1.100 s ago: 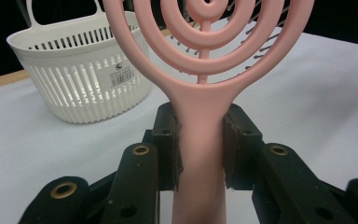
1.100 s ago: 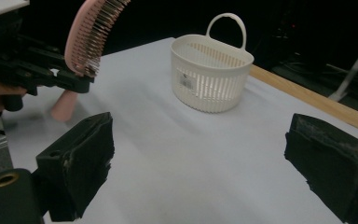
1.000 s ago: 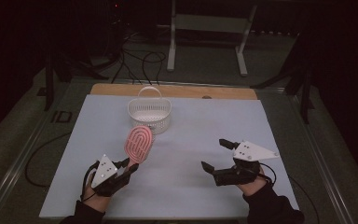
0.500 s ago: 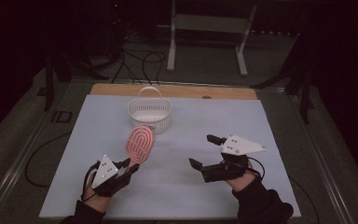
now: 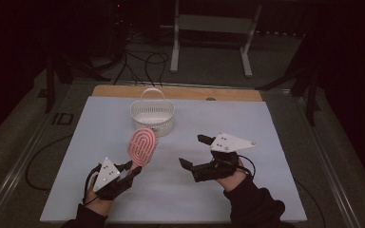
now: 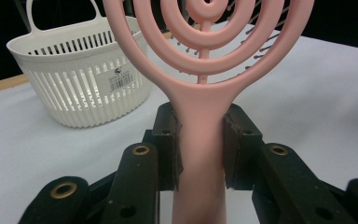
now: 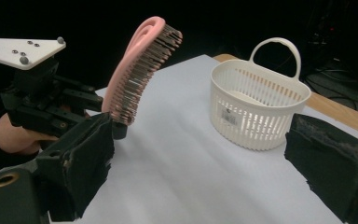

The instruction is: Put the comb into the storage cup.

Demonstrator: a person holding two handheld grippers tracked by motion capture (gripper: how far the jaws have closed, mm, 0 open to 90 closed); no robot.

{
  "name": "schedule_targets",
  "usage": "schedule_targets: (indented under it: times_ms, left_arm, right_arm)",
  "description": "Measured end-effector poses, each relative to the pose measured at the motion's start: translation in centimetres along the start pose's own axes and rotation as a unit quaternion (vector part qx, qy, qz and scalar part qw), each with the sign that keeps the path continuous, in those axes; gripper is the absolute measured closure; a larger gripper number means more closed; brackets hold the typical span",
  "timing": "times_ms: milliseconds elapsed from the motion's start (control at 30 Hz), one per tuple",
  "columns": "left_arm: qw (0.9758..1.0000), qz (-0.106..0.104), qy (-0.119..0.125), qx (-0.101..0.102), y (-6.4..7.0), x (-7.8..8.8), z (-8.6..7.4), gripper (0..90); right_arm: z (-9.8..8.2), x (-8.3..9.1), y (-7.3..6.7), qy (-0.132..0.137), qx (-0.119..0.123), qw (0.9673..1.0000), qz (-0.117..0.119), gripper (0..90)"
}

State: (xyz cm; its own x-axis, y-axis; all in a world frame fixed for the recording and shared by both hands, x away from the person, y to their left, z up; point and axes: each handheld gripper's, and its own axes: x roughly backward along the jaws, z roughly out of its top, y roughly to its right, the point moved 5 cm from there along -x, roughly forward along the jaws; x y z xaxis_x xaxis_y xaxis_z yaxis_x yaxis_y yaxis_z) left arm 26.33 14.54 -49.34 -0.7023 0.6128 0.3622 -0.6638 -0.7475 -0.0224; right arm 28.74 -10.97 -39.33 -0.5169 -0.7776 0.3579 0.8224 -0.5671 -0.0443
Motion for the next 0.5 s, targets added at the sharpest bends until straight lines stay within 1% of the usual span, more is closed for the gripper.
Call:
schedule_targets:
  times_ms: [300,433,500]
  left_arm:
    - [1.0000,-0.002,0.001,0.000,0.1,0.0,0.0,70.8]
    - [1.0000,-0.001,0.001,-0.003,0.1,0.0,0.1,70.8]
    - [1.0000,-0.002,0.001,-0.003,0.1,0.0,0.1,70.8]
  right_arm:
    - [0.7,-1.7,-0.8,-0.001,0.002,1.0000,0.002,7.7]
    - [1.0,-2.6,-1.3,-0.003,0.000,1.0000,0.005,7.7]
    - [1.1,-3.1,-1.6,-0.004,0.000,1.0000,0.002,7.7]
